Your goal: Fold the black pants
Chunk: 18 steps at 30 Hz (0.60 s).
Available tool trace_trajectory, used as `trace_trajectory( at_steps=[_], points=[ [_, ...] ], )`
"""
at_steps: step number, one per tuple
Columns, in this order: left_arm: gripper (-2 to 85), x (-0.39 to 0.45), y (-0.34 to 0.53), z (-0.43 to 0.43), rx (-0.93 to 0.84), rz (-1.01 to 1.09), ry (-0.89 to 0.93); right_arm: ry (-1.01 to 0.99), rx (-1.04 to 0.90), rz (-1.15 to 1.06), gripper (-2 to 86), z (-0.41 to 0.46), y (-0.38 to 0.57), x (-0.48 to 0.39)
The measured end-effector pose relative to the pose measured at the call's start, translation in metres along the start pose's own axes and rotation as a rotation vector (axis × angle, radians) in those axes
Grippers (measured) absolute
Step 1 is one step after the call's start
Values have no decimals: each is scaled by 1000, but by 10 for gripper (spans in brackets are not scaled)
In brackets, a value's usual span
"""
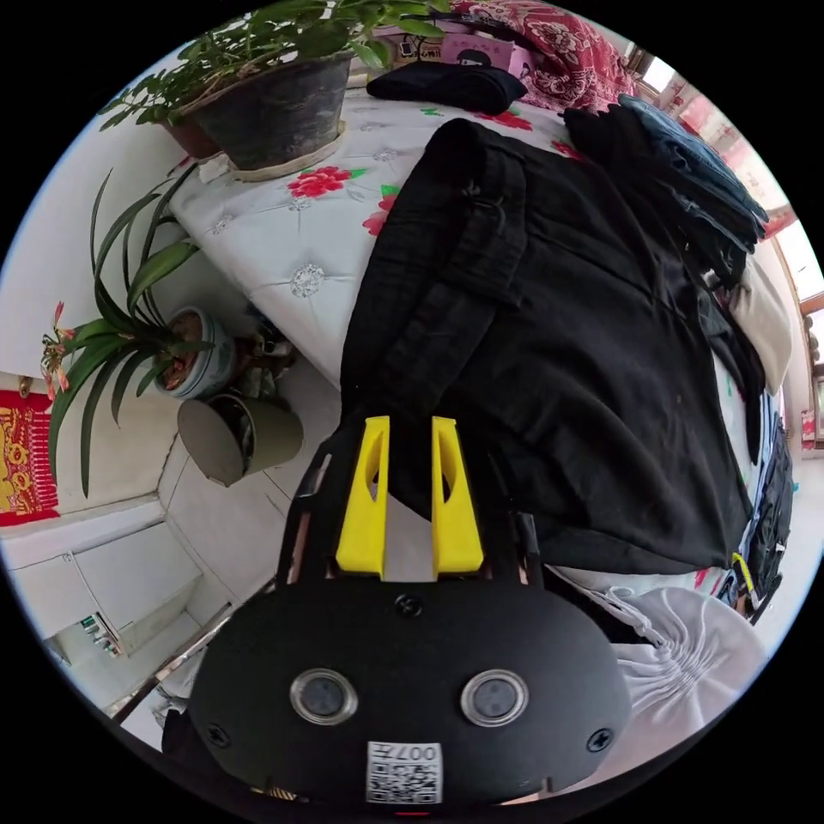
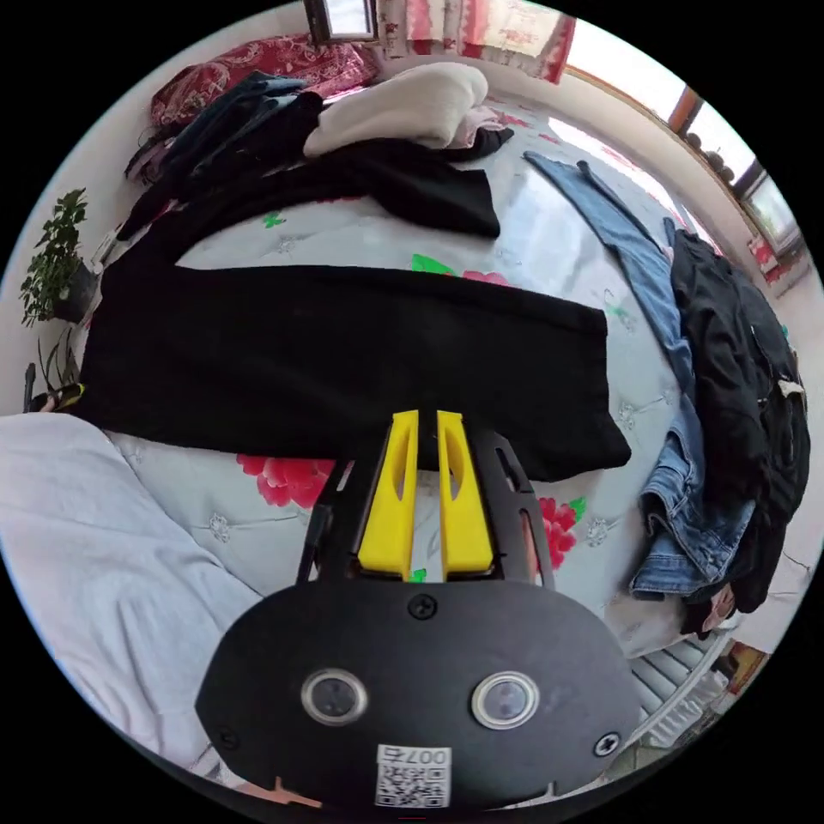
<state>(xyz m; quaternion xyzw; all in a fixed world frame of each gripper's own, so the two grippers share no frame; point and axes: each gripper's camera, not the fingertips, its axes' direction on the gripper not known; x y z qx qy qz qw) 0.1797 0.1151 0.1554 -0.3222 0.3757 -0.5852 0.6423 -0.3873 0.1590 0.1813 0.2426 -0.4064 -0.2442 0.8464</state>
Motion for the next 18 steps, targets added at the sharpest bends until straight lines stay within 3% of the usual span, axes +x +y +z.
trace_trajectory(
  at_steps=[2, 4, 8, 11, 14, 16, 18],
  points=[
    [35, -6, -1, -4, -11, -15, 30, 21, -114, -98, 9, 29, -5, -26],
    [10, -14, 8, -23, 40, -11, 93, 178, -41, -165, 2, 35, 6, -52],
    [-2, -34, 41, -74, 197, -18, 279, 326, -140, -297, -1, 49, 20, -78],
    [-2, -46, 68, -93, 208, -2, 249, 266, -201, -242, -1, 47, 41, -75],
    [6, -60, 84, -61, 104, -33, 118, 146, -216, -127, -1, 41, 64, -62],
    [10, -74, 89, -29, 22, -164, 153, 55, -284, -113, -1, 35, 66, -53],
    [3, -77, 90, -32, 56, -233, 184, 7, -238, -99, 1, 17, 60, -44]
  ],
)
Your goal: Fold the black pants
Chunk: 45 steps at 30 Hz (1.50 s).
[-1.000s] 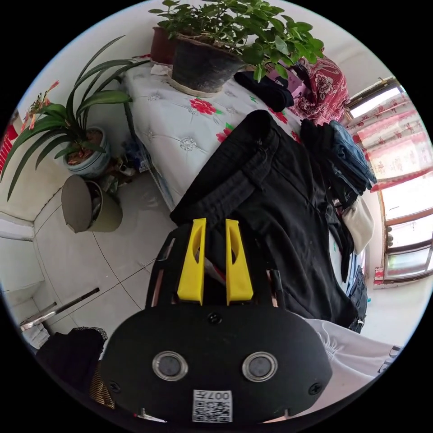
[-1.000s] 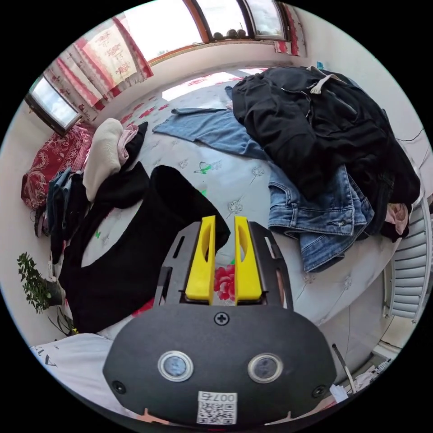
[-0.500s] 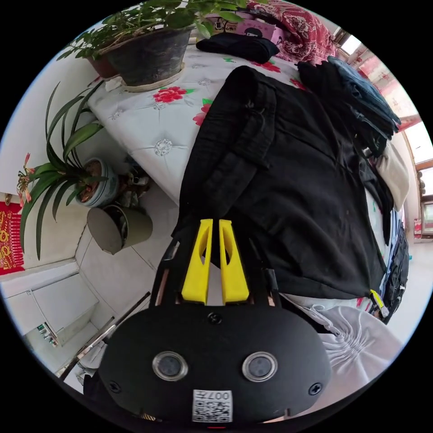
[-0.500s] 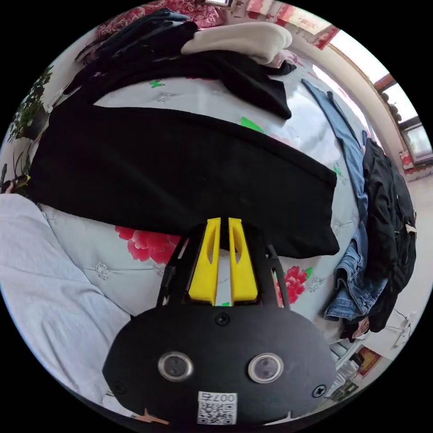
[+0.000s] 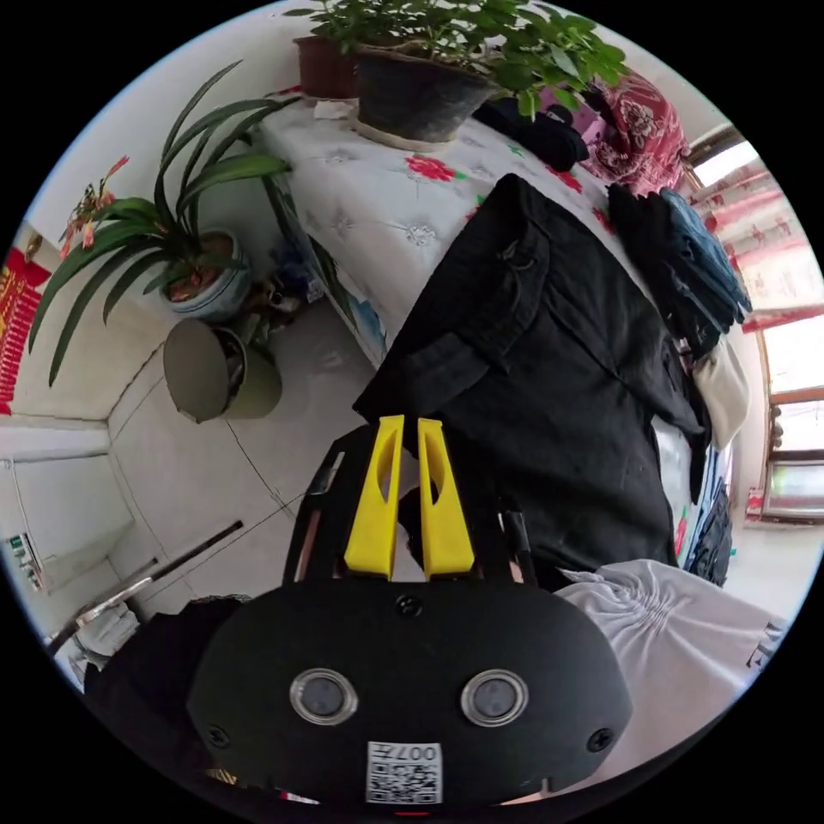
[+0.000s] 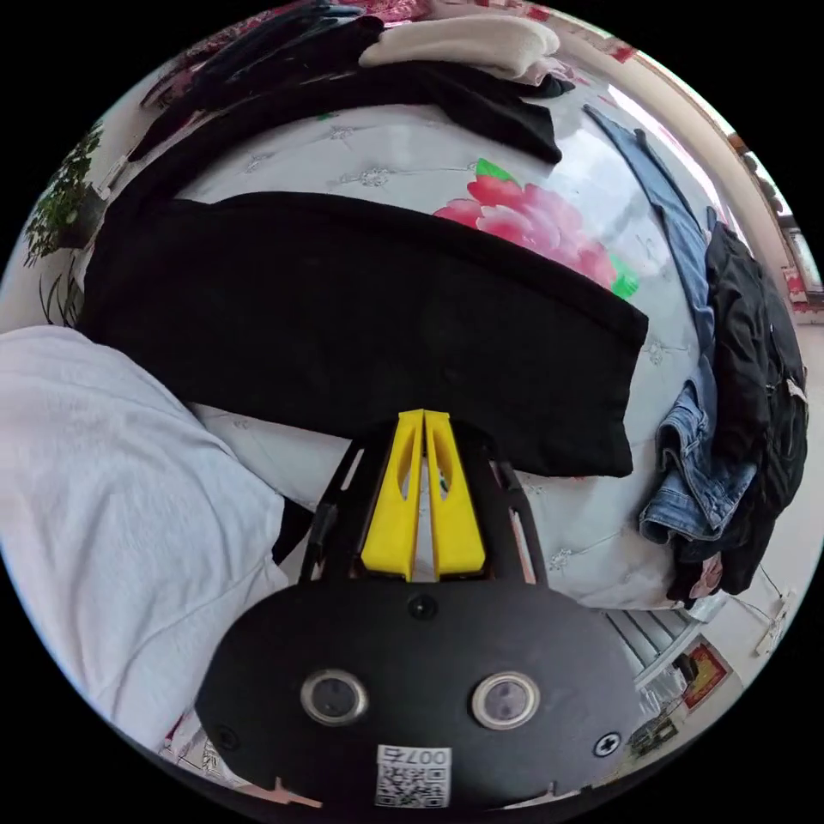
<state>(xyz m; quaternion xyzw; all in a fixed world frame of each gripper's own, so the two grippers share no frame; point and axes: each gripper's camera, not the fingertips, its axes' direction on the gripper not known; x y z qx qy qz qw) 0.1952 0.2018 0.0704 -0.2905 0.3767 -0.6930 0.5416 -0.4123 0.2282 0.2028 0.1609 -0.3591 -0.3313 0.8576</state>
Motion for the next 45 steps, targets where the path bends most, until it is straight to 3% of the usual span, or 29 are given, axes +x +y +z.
trace_trajectory(
  at_steps=[4, 6, 10, 14, 21, 24, 26, 31, 34, 37, 41, 45],
  points=[
    [-3, 16, -13, -64, 295, -14, -20, -18, 316, 150, 11, -61, -12, 40],
    [4, 31, -28, -82, 359, 63, -22, -37, 400, 214, 20, -71, -28, 59],
    [26, 88, -71, -60, 272, 240, 0, -123, 439, 333, 46, -61, -97, 98],
    [20, 148, -101, -3, 139, 329, 32, -74, 399, 415, 57, -48, -162, 115],
    [-8, 241, -141, 95, -36, 476, -229, 72, 310, 287, 34, -34, -268, 103],
    [-9, 262, -127, 102, 55, 580, -311, 74, 189, 212, 17, 1, -292, 87],
    [-9, 265, -120, 103, 82, 606, -332, 129, 247, 155, 8, 7, -284, 73],
    [-10, 284, -118, 105, -16, 763, -216, 481, 150, 102, -1, 47, -216, 73],
    [-9, 307, -118, 110, -15, 854, -183, 369, 101, 365, -1, 44, -170, 131],
    [-9, 321, -132, 113, -22, 840, -105, 228, 44, 478, 1, 34, -156, 167],
    [-4, 312, -151, 107, -95, 773, -7, 289, 220, 454, 10, -9, -164, 154],
    [39, 294, -167, 54, 67, 693, 141, 175, 393, 266, 43, -46, -182, 126]
  ],
)
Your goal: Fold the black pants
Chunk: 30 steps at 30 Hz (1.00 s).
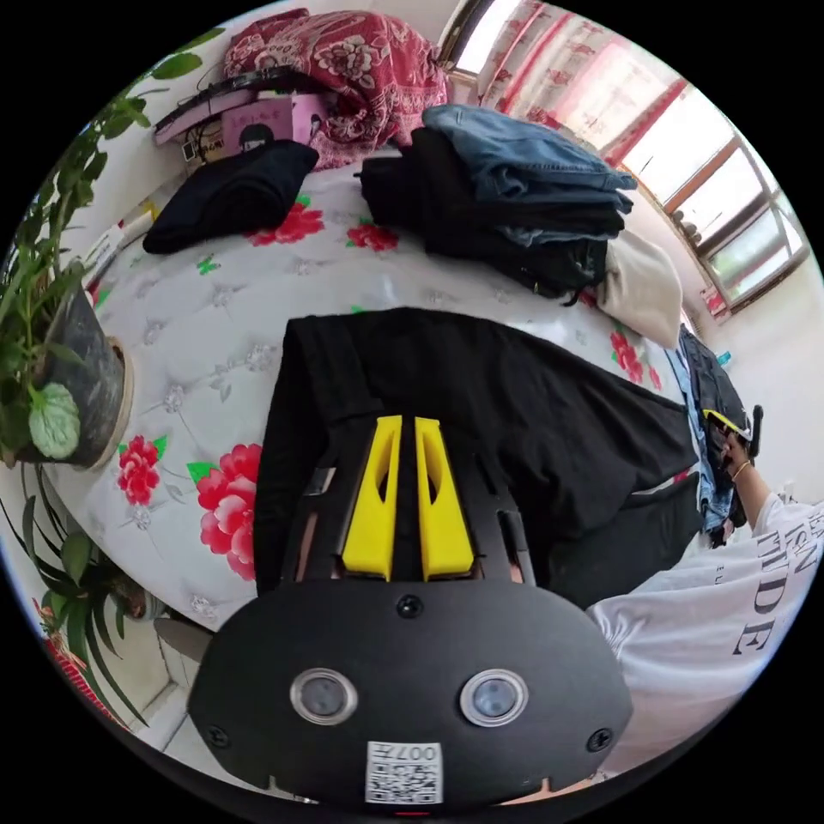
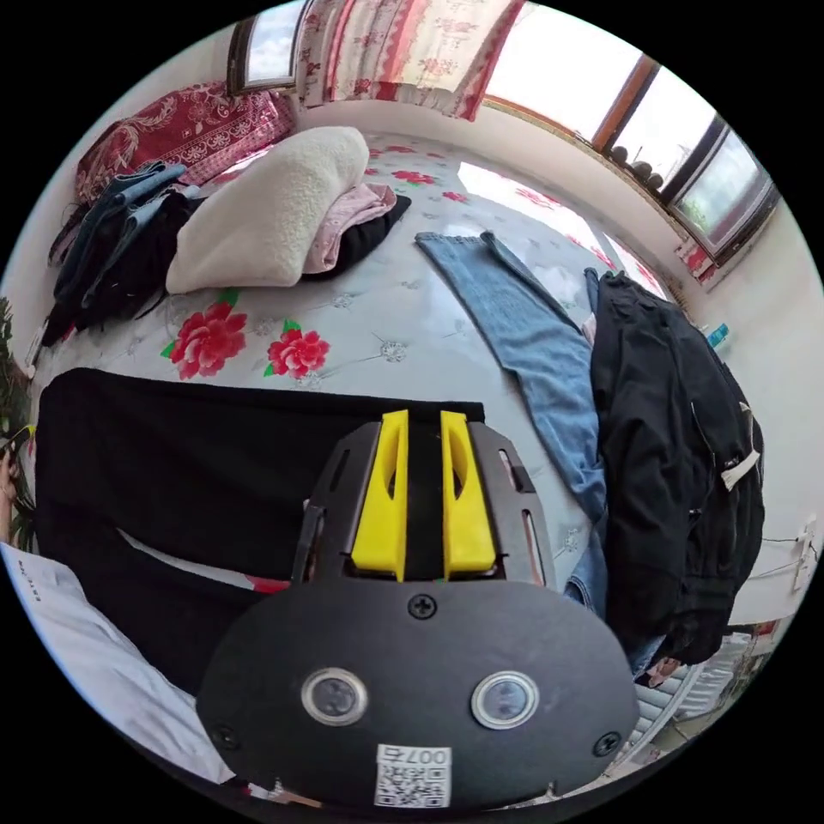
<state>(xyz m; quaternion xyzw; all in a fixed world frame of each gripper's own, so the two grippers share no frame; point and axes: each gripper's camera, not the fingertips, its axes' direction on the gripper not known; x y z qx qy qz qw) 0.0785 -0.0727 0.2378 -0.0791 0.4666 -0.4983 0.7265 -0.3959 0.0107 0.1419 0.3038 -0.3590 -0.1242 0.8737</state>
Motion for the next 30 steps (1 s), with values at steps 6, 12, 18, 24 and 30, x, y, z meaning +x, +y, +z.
trace_trajectory(
  at_steps=[6, 12, 18, 24, 30],
  points=[
    [100, 36, -78, 23, -9, 250, -280, -124, -199, -258, 71, 52, -40, -52],
    [8, 77, -115, 114, -260, 559, -473, -154, -342, -491, 33, 81, -49, -80],
    [-8, 73, -122, 105, -278, 487, -455, -131, -330, -417, 4, 64, -48, -78],
    [-9, 30, -93, -22, 3, 272, -261, -249, 105, -268, 0, -70, -34, -46],
    [-9, 1, 6, -157, 274, 149, -125, -214, 398, -313, -1, -200, 40, -40]
  ],
)
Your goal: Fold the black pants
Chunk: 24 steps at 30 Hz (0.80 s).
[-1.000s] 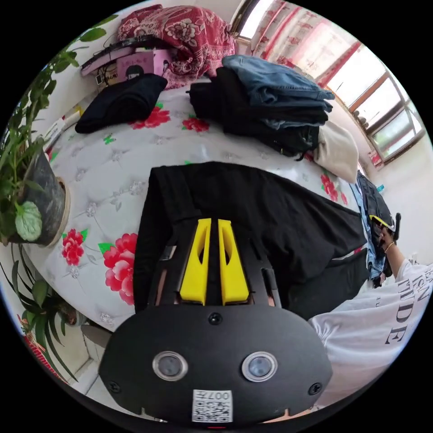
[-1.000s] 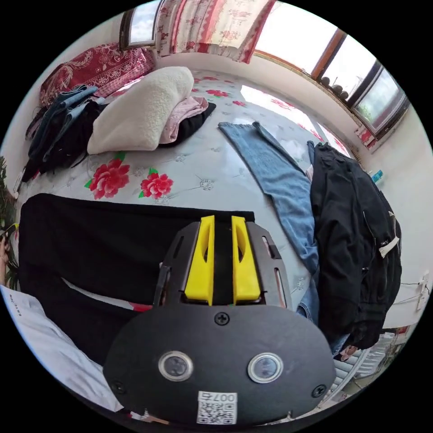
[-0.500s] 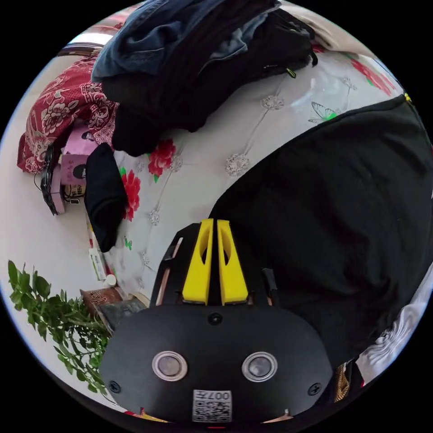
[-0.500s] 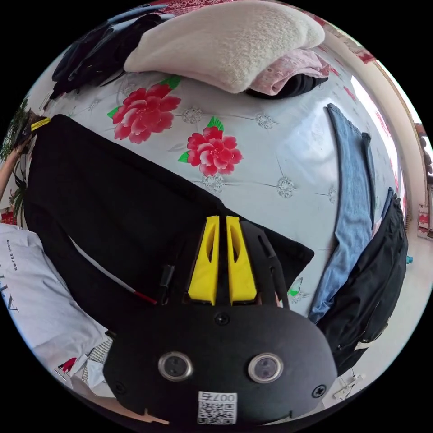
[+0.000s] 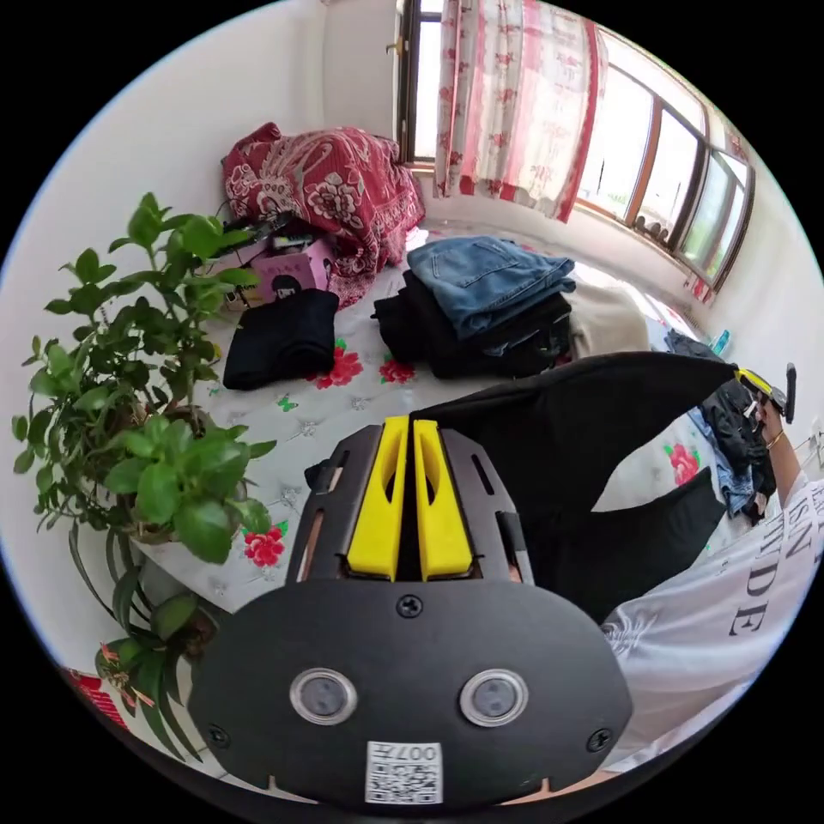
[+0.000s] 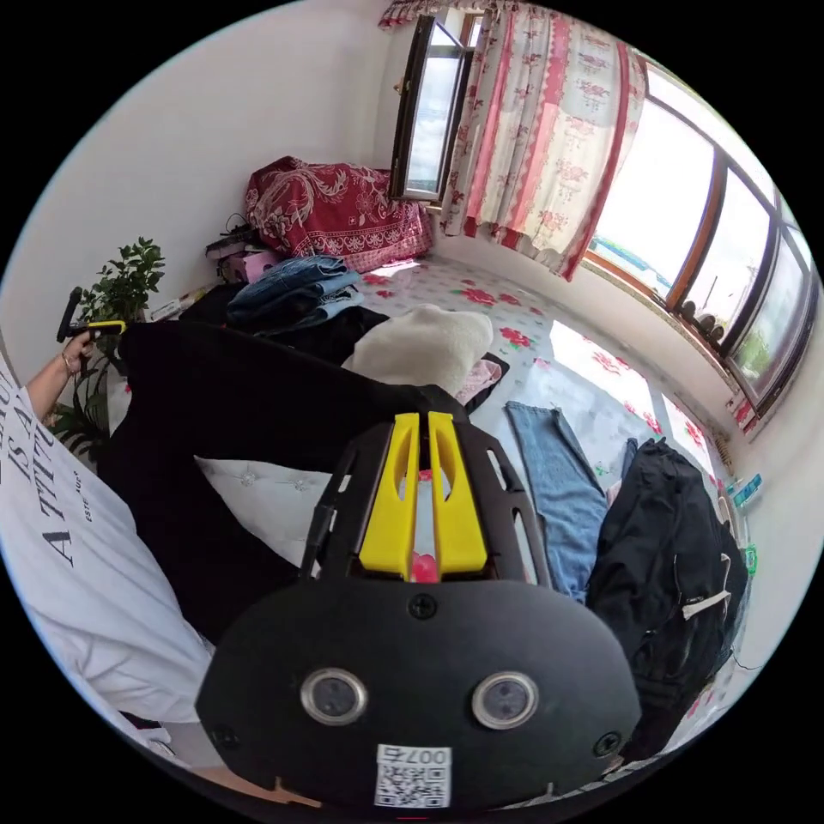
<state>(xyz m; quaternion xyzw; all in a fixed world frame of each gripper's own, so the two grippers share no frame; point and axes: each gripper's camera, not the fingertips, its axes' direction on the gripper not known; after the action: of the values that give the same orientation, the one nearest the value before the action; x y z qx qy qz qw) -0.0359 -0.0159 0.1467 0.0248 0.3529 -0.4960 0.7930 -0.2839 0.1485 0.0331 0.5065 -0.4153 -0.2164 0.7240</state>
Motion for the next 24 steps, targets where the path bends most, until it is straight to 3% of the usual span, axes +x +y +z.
trace_trajectory(
  at_steps=[5, 8, 13, 19, 24],
  points=[
    [-9, 3, 98, -79, 50, -7, 13, 50, -27, -16, 0, -68, 76, -35],
    [-8, 2, 171, -72, -73, -91, 13, -13, -165, 123, 0, -63, 151, -50],
    [3, -10, 296, 16, -394, -382, 33, -123, -591, 399, 3, 10, 286, -85],
    [39, -33, 327, -10, -260, -570, 100, -44, -331, 546, 29, -44, 281, -58],
    [51, -54, 346, -19, -235, -713, 131, -63, -250, 451, 53, -24, 237, -63]
  ],
)
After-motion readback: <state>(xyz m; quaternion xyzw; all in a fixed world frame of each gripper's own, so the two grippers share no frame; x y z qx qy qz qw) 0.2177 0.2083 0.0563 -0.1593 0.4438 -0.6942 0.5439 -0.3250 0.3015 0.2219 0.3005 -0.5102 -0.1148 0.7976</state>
